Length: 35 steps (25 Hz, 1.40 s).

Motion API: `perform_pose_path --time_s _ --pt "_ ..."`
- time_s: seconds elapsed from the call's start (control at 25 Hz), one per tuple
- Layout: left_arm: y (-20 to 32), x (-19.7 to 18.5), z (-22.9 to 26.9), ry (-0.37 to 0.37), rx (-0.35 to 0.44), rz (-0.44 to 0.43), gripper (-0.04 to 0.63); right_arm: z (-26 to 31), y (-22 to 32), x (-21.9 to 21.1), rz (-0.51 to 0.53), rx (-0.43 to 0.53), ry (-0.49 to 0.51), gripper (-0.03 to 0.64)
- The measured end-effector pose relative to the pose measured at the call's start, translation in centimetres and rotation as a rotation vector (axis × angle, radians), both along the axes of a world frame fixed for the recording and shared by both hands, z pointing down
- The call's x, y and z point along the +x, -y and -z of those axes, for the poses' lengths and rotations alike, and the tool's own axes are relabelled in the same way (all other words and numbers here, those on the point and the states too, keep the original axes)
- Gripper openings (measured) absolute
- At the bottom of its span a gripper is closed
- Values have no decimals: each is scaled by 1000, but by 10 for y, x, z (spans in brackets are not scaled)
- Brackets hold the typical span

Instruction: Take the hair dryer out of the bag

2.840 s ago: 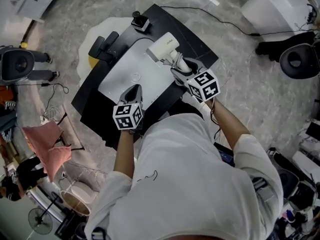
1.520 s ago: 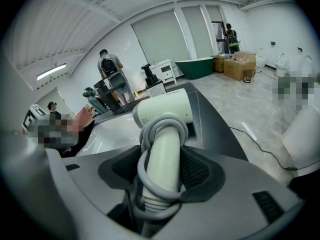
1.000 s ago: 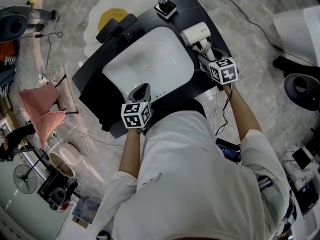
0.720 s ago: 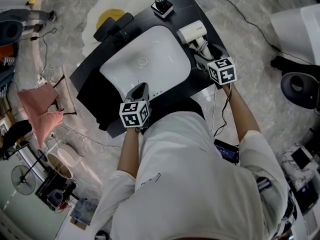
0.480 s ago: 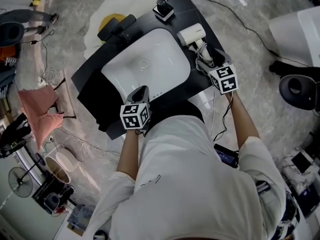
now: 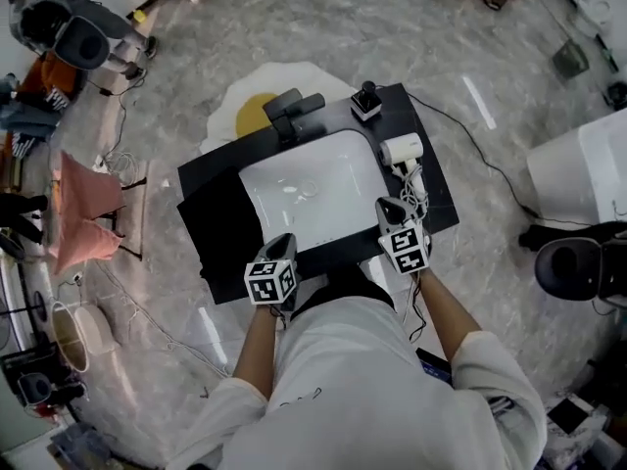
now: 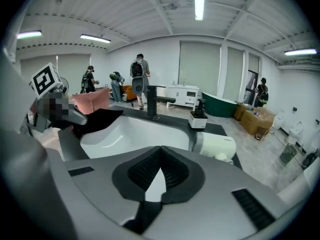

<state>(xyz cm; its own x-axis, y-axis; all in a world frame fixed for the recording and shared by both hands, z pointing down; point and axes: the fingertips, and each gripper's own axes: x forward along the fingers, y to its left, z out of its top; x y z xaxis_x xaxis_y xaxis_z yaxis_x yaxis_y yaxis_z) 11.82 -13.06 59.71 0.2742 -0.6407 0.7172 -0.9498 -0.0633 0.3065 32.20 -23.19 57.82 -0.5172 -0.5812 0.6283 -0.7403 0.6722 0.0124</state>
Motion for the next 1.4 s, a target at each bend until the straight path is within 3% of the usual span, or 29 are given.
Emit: perform_pose_path --time_s 0.12,0.32,0.56,0.64,0.88,1.16,1.28,1.4 --pt "-10 -27 14 -10 43 93 34 12 -3 -44 57 -11 67 -3" --pt "-49 -31 42 -11 120 114 34 37 -56 -90 90 -19 170 -3" --pt "-69 -8 91 -12 329 165 34 89 -107 -109 137 66 227 -3" --pt "-73 0 106 -5 383 160 34 104 -114 -109 148 99 223 -3" --pt "-76 -4 139 69 436 185 34 149 -111 -97 147 209 231 -3" --pt "-45 19 209 156 578 172 34 219 -81 -65 173 324 287 -2" --pt "-29 31 228 130 592 235 34 246 -71 -43 166 375 309 -2" --pt "-13 49 239 130 611 230 34 258 -60 -19 146 422 306 -2"
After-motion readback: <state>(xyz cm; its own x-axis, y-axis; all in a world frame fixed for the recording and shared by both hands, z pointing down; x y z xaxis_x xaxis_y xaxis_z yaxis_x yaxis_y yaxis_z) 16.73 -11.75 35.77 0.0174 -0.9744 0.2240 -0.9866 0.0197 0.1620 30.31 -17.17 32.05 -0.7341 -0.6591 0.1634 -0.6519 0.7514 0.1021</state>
